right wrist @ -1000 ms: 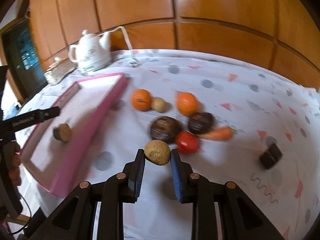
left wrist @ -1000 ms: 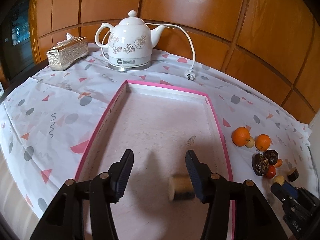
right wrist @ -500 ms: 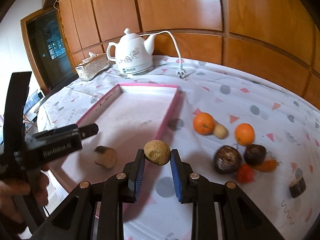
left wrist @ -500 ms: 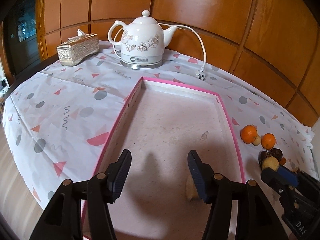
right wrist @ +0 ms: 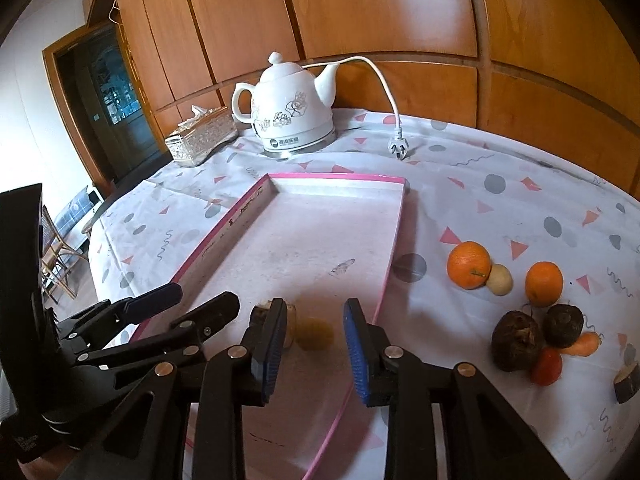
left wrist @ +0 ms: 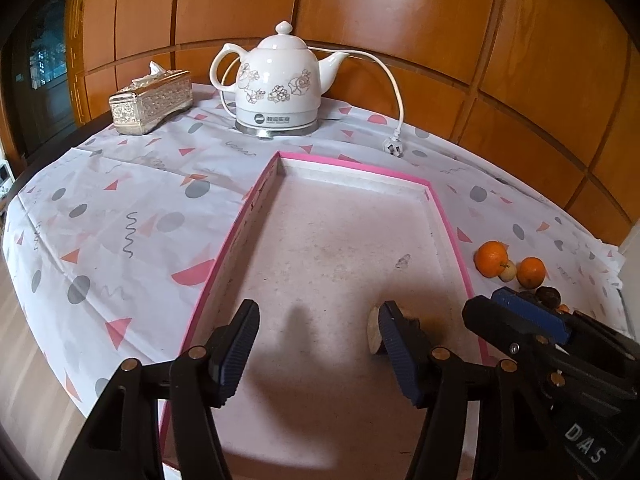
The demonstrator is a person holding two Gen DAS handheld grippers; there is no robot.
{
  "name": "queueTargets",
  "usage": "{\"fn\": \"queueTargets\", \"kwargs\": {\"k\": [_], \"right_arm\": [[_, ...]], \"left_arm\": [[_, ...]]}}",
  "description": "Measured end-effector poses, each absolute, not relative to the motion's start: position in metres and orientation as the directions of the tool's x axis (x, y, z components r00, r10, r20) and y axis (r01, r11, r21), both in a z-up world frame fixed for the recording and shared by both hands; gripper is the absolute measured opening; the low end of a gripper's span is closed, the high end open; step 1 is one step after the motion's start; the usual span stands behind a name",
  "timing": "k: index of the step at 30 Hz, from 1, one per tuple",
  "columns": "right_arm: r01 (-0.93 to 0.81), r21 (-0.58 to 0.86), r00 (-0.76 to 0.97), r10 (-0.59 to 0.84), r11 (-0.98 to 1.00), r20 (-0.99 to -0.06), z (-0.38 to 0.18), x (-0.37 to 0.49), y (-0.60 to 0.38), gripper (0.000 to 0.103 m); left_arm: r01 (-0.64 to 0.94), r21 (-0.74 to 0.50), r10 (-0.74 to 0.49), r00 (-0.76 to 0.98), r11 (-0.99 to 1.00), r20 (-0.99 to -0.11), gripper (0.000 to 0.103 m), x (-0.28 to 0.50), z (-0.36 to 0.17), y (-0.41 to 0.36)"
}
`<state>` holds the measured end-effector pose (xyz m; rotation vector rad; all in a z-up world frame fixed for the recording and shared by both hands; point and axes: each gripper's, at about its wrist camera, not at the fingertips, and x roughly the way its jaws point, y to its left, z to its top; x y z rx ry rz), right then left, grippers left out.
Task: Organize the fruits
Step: 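Carry the potato into the pink tray and open the right tool, then grasp the dark round fruit with the left tool while the right tool grasps the red tomato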
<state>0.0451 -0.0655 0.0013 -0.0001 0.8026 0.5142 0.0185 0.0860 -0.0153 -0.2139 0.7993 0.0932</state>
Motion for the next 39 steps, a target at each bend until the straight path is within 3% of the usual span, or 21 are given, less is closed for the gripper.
{"fn": "queueTargets", "kwargs": {"k": [12, 23, 39], "right_arm": [[-0.231, 0.236, 0.656, 0.330, 0.944, -0.679, -0.002, 0.038, -0.133, 0.030], [-0.055, 0.241, 0.681, 0.212, 0.969, -0.701, -0.017, 0.029, -0.210, 0.030], [-0.001, 0.239, 0.660, 0.180, 0.971, -0.729, -0.034, 0.029, -0.243, 0.030]], "left_arm": [[-0.058, -0.174, -0.079, 0.724, 0.983, -0.686, 0.063, 0.019, -0.001, 0.056], [0.136, -0.177, -0.221, 0.696, 0.975, -0.683, 0.062, 0.031, 0.007, 0.002], [0.307, -0.196, -0.346, 0.578, 0.931, -0.739, 0.062, 0.069, -0.014, -0.084]]}}
